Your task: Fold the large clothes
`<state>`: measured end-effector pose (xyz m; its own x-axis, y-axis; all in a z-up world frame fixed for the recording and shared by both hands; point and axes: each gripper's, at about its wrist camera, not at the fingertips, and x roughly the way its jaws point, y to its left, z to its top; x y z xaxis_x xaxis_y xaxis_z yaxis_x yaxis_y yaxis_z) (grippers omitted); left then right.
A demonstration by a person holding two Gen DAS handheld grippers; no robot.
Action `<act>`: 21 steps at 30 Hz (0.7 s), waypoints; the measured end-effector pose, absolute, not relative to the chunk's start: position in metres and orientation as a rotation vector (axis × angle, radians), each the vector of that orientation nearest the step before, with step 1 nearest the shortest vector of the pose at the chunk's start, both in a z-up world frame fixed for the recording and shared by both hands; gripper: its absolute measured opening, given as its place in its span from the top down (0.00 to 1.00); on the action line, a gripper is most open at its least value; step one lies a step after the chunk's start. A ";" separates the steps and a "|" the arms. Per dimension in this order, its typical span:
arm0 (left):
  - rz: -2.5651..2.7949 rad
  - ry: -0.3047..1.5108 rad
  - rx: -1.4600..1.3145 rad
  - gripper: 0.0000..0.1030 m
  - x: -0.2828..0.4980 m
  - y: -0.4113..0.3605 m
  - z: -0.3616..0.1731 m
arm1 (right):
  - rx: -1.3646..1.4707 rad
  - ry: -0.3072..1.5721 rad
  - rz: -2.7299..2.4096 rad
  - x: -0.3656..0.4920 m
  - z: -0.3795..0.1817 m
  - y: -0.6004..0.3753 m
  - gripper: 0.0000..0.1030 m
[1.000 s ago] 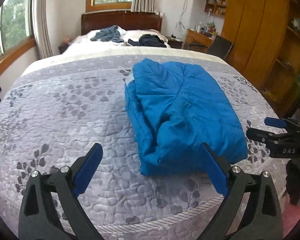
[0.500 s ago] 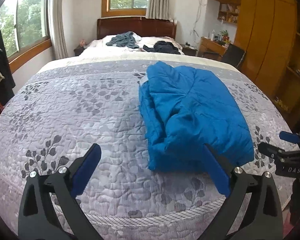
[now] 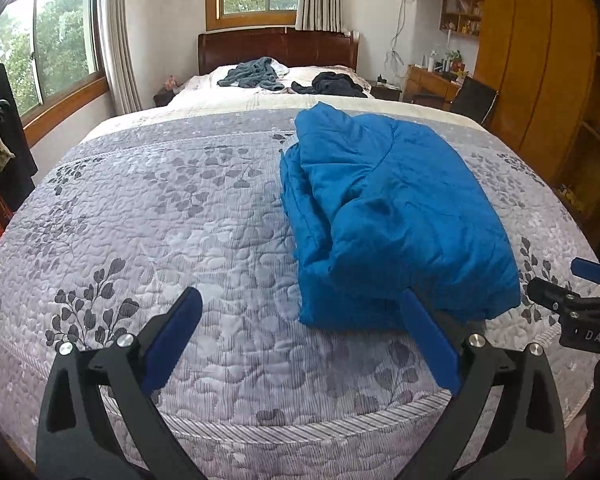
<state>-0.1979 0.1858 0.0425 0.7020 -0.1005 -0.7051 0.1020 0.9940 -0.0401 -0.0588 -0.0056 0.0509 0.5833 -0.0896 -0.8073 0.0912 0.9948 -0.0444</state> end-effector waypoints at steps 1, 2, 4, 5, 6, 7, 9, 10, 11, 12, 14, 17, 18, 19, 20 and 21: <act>-0.109 0.785 0.001 0.04 -0.197 0.186 0.042 | 0.001 0.943 -0.109 -0.059 0.051 -0.006 0.04; -0.108 0.789 -0.002 0.04 -0.197 0.186 0.042 | 0.001 0.944 -0.109 -0.058 0.050 -0.007 0.04; -0.106 0.798 -0.011 0.04 -0.195 0.187 0.040 | 0.000 0.947 -0.111 -0.058 0.049 -0.007 0.04; -0.105 0.800 -0.011 0.04 -0.195 0.187 0.039 | 0.000 0.949 -0.112 -0.057 0.048 -0.007 0.04; -0.104 0.802 -0.010 0.04 -0.195 0.187 0.039 | -0.002 0.950 -0.114 -0.057 0.048 -0.007 0.04; -0.101 0.804 -0.009 0.04 -0.194 0.187 0.038 | -0.003 0.952 -0.115 -0.057 0.047 -0.008 0.04; -0.098 0.805 -0.009 0.04 -0.195 0.187 0.037 | -0.002 0.956 -0.114 -0.056 0.046 -0.008 0.04; -0.098 0.807 -0.009 0.04 -0.195 0.187 0.036 | -0.001 0.958 -0.114 -0.056 0.045 -0.008 0.04; -0.099 0.809 -0.009 0.04 -0.194 0.187 0.036 | -0.001 0.959 -0.114 -0.055 0.045 -0.008 0.04; -0.099 0.810 -0.008 0.04 -0.194 0.187 0.035 | 0.000 0.960 -0.113 -0.055 0.044 -0.008 0.04; -0.100 0.813 -0.006 0.04 -0.194 0.186 0.035 | 0.002 0.965 -0.112 -0.054 0.042 -0.009 0.04; -0.101 0.814 -0.006 0.04 -0.194 0.186 0.035 | 0.004 0.966 -0.112 -0.055 0.042 -0.009 0.04; -0.101 0.814 -0.006 0.04 -0.194 0.186 0.035 | 0.004 0.966 -0.112 -0.055 0.042 -0.009 0.04; -0.101 0.814 -0.007 0.04 -0.194 0.186 0.035 | 0.005 0.966 -0.111 -0.055 0.042 -0.009 0.04; -0.100 0.813 -0.006 0.04 -0.194 0.186 0.035 | 0.004 0.965 -0.111 -0.055 0.042 -0.009 0.04; -0.099 0.813 -0.005 0.04 -0.194 0.186 0.034 | 0.003 0.966 -0.111 -0.055 0.042 -0.009 0.04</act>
<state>-0.1944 0.1858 0.0342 0.6832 -0.0902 -0.7246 0.0860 0.9954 -0.0428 -0.0545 -0.0089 0.0421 0.5636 -0.0936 -0.8207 0.0958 0.9943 -0.0476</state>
